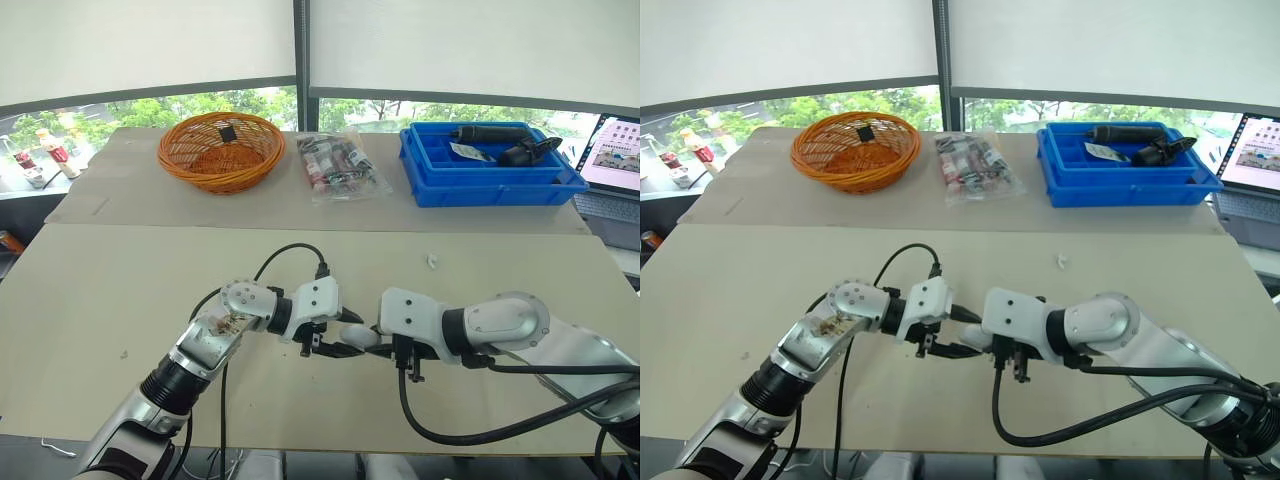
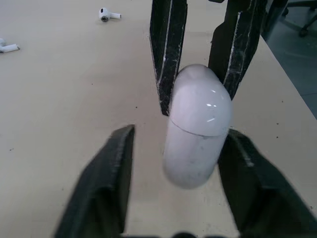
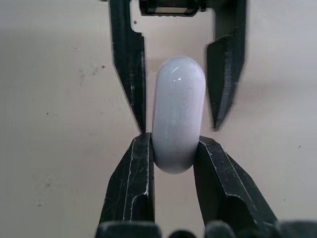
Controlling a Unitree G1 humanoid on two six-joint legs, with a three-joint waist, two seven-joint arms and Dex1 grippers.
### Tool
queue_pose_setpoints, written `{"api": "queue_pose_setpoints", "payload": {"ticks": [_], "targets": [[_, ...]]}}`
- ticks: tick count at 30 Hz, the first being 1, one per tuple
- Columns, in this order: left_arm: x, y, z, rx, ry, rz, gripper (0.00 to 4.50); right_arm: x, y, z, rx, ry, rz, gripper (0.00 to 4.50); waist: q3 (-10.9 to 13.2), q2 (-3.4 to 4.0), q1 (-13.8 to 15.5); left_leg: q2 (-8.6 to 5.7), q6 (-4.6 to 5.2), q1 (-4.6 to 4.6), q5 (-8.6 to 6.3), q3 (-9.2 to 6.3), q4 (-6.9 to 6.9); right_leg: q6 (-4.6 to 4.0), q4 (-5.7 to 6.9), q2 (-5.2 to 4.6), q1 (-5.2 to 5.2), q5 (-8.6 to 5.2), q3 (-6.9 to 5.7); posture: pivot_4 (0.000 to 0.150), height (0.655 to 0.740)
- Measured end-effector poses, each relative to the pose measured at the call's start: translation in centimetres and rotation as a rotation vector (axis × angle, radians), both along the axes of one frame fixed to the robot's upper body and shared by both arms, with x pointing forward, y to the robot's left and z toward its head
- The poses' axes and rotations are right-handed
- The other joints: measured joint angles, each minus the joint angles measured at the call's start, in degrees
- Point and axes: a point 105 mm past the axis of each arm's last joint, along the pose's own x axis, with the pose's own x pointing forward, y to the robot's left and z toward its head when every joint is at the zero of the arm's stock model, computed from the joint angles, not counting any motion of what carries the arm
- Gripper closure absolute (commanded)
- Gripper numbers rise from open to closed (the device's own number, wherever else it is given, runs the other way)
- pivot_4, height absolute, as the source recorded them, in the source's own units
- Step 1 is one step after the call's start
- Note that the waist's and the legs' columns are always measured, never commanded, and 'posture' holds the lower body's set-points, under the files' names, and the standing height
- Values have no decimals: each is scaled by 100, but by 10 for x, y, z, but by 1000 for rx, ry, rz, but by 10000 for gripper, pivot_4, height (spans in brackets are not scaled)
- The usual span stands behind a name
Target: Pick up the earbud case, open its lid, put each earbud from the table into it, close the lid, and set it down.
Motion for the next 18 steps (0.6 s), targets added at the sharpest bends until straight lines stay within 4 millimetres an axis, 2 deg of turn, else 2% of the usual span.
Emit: {"api": "queue_pose_setpoints", "payload": {"ticks": [1, 12, 14, 18], "targets": [[-1, 0, 0, 2, 1, -6, 38948, 0, 0, 0, -2, -3, 0, 37877, 0, 0, 2, 0, 0, 0, 0, 0, 0, 0, 0, 0, 0, 0, 0, 1500, 7114], [-1, -1, -1, -1, -7, -16, 39079, 0, -2, 0, -12, -11, 5, 37879, 0, 0, 5, 0, 0, 1, 0, 0, 1, 0, 2, 0, 0, 0, 0, 1500, 7114], [-3, -1, -2, -3, 0, -21, 39079, -1, -3, -1, -12, -2, 9, 27012, 0, 0, 5, 0, 0, 0, 0, 0, 1, 0, 2, 0, 0, 0, 0, 1500, 7114], [-3, 2, -7, -12, 15, -3, 39079, -4, -14, -3, -39, 26, -6, 14185, 0, 0, 15, 0, 0, 1, 0, 0, 2, 0, 2, -1, 1, 0, 0, 1500, 7114]]}}
